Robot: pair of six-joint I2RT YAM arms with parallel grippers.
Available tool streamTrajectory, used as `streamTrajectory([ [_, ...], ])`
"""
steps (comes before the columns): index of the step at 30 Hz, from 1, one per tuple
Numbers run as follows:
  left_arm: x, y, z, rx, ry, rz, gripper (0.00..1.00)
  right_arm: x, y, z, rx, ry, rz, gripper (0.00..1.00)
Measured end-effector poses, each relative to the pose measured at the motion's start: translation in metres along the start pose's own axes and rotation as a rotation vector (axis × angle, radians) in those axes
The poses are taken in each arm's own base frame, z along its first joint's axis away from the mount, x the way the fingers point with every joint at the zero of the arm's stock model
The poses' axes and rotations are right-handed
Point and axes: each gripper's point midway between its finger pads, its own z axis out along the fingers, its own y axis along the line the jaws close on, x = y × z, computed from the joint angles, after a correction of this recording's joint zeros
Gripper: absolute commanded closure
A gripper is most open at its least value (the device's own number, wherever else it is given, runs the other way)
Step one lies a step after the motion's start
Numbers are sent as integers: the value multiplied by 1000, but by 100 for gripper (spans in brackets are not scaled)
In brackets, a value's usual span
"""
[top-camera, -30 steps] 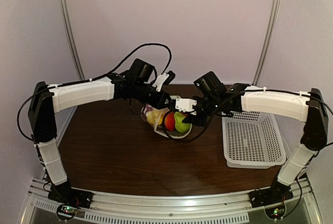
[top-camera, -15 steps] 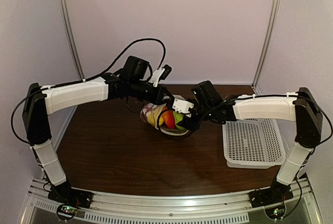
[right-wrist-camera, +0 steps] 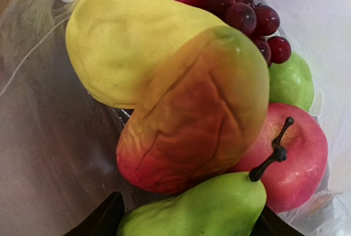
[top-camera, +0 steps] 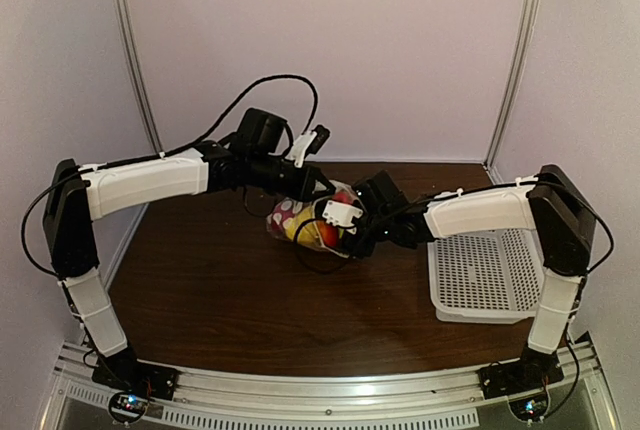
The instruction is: Open the zip-top bag and remove the fake food
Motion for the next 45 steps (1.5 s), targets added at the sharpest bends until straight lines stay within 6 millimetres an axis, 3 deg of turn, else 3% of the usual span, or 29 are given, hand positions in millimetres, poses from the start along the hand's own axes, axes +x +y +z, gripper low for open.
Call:
streamTrajectory([
  [4,0,0,0,0,-1,1,100,-7,-4,-11,3,-18,3,52],
  [9,-10,-4,-4,1,-38,23,100,-15,7,-42,-116,-40,-1,58],
  [18,-7,2,-4,-30,-27,41,100,-70,19,-110,-296,-233,-2,61],
  [25,-9,7,-6,-45,-32,44,100,-57,32,-131,-428,-209,8,62],
  [28,-10,11,-7,-54,-34,45,100,-48,16,-148,-424,-207,39,61],
  [32,-10,13,-7,-59,-35,51,100,-22,-35,-175,-314,-219,123,62],
  [37,-7,14,-7,-62,-22,55,100,50,-96,-194,-129,-151,284,63],
  [42,-4,14,-7,-61,-10,60,100,132,-116,-190,-54,-21,457,62],
  [45,-4,13,-7,-57,-7,63,100,164,-118,-183,-44,43,522,62],
])
